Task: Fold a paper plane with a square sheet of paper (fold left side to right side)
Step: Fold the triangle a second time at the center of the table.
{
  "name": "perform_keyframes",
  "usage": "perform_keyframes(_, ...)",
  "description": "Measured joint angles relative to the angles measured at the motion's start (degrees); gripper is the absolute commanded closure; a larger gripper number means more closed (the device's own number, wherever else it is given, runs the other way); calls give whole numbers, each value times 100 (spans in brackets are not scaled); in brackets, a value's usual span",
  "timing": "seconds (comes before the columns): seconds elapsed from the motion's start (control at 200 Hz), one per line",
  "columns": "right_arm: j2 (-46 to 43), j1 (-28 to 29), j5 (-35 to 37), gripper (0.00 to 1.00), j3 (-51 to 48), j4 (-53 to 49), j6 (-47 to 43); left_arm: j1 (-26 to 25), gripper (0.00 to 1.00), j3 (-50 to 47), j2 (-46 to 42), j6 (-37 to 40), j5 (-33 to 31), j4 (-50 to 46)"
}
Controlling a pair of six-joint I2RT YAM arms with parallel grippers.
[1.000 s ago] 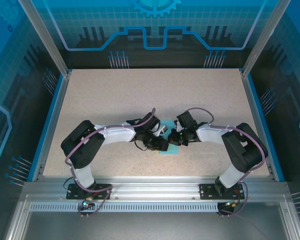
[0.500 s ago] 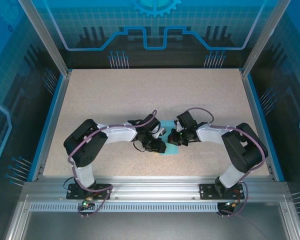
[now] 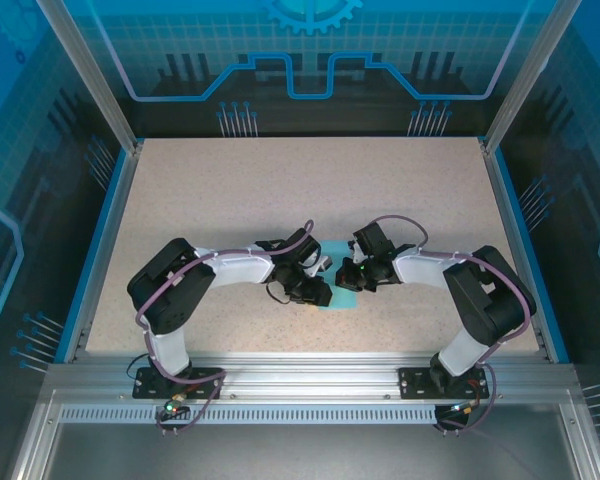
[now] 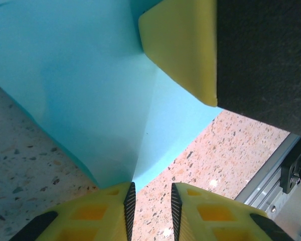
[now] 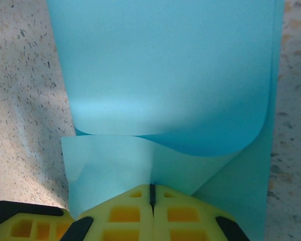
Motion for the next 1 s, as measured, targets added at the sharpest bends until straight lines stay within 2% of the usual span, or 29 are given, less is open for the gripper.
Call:
perform_keyframes(0.36, -44, -2, 2, 100, 26, -151, -48, 0, 72, -15, 107, 0, 9, 9)
perform_keyframes(0.685, -970, 0, -72, 100, -184, -101, -212, 0, 82, -26, 129, 2, 0, 2)
perform_keyframes(1.0, -839, 267, -199, 100, -319, 7, -297, 0, 93, -59, 129, 4, -42, -7)
